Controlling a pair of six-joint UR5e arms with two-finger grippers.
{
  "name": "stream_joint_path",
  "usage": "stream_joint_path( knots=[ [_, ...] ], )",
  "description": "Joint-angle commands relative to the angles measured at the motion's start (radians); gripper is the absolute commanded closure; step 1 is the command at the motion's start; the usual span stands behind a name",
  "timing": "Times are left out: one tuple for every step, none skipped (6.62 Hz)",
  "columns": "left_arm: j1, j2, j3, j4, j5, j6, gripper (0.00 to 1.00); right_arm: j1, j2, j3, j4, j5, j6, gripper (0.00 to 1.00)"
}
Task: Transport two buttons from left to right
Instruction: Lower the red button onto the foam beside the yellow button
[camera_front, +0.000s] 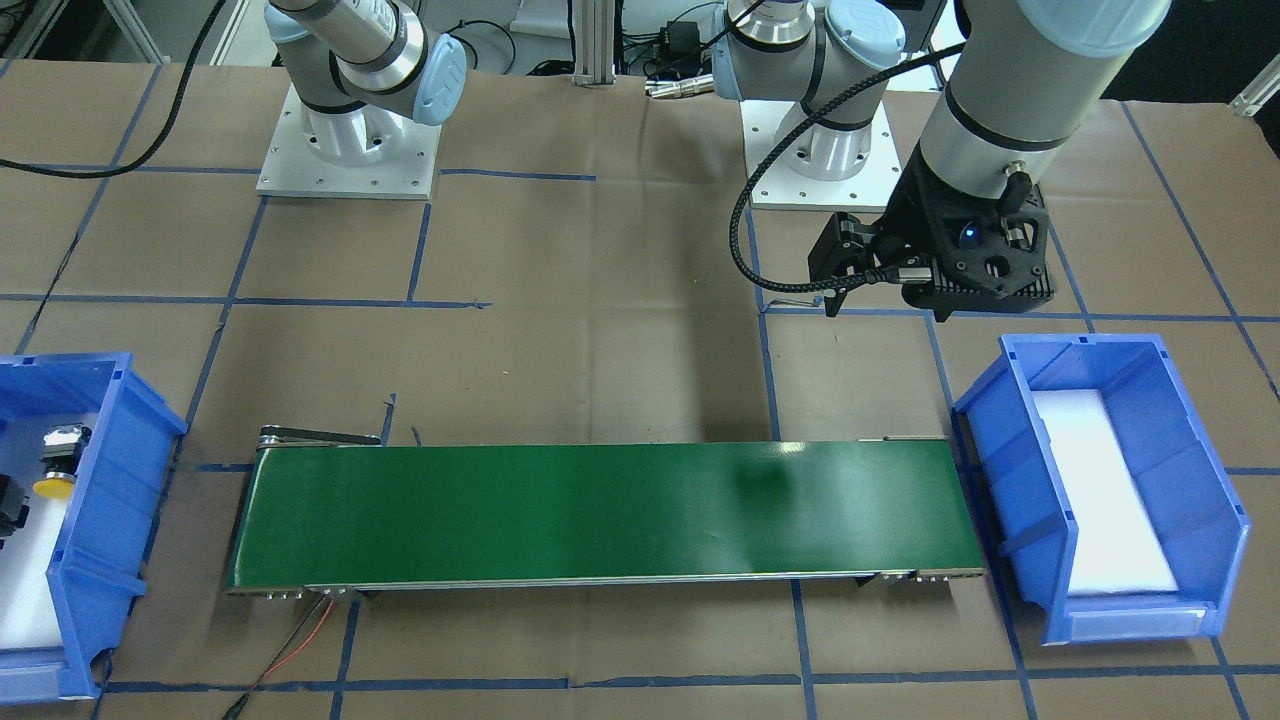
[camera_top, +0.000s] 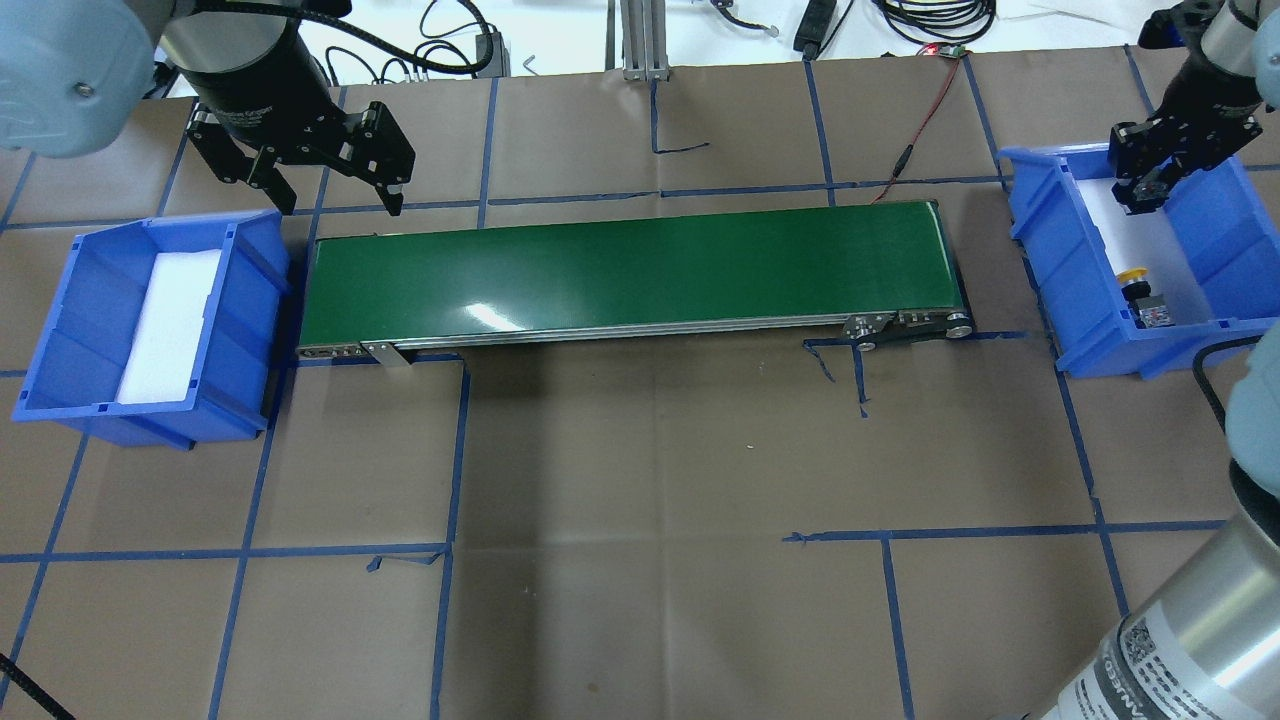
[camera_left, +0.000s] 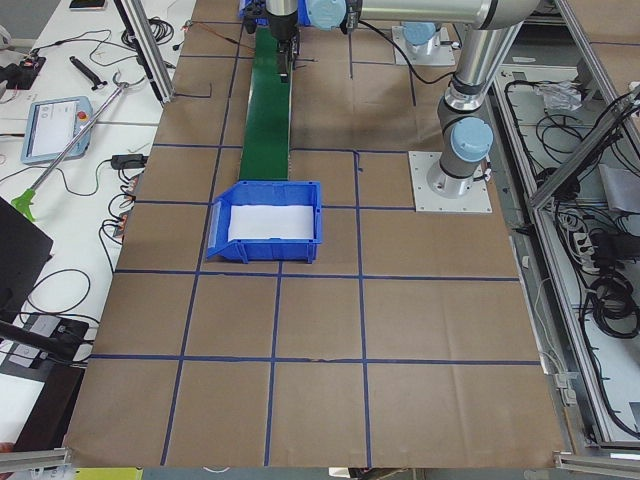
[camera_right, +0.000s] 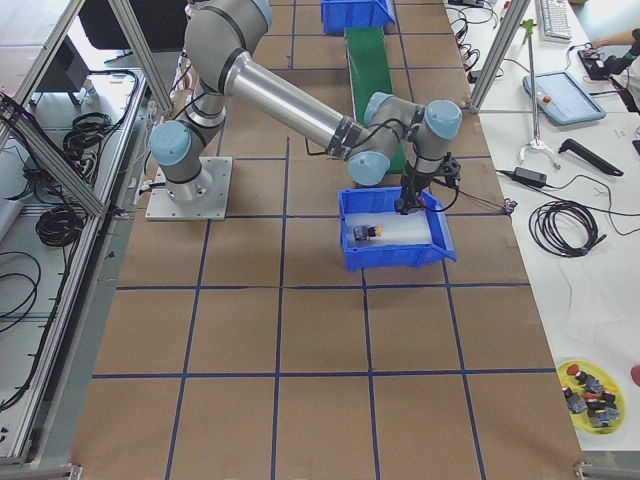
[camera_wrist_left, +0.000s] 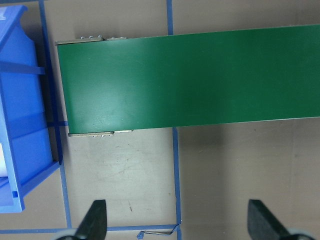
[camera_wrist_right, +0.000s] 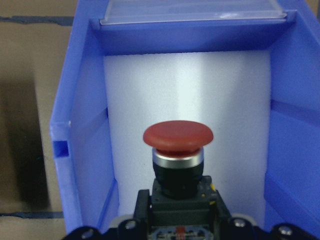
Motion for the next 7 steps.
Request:
stream_joint_path(
  knots=[
    [0.000, 0.000, 0.000, 0.000, 0.000, 0.000, 0.00, -0.002, 0.042, 0.005, -0.050, -0.002, -0.073, 0.95],
    [0.000, 0.000, 0.000, 0.000, 0.000, 0.000, 0.00, -0.005, 0.056, 0.008, -0.050, -0.003, -0.077, 0.95],
    [0.000, 0.000, 0.000, 0.000, -0.002, 0.000, 0.00, -0.006, 0.057, 0.015, -0.050, -0.013, -0.095, 0.95],
    [0.000, 0.000, 0.000, 0.000, 0.000, 0.000, 0.00, -0.008, 0.065, 0.016, -0.048, -0.014, -0.095, 0.95],
    [0.000, 0.000, 0.000, 0.000, -0.002, 0.000, 0.00, -0.009, 0.068, 0.021, -0.047, -0.016, -0.086, 0.95],
    [0.000, 0.000, 0.002, 0.000, -0.002, 0.000, 0.00, -0.011, 0.069, 0.028, -0.047, -0.016, -0.086, 0.95],
    [0.000, 0.000, 0.002, 0.000, -0.002, 0.000, 0.00, -0.011, 0.069, 0.039, -0.048, -0.016, -0.081, 0.95]
  ],
)
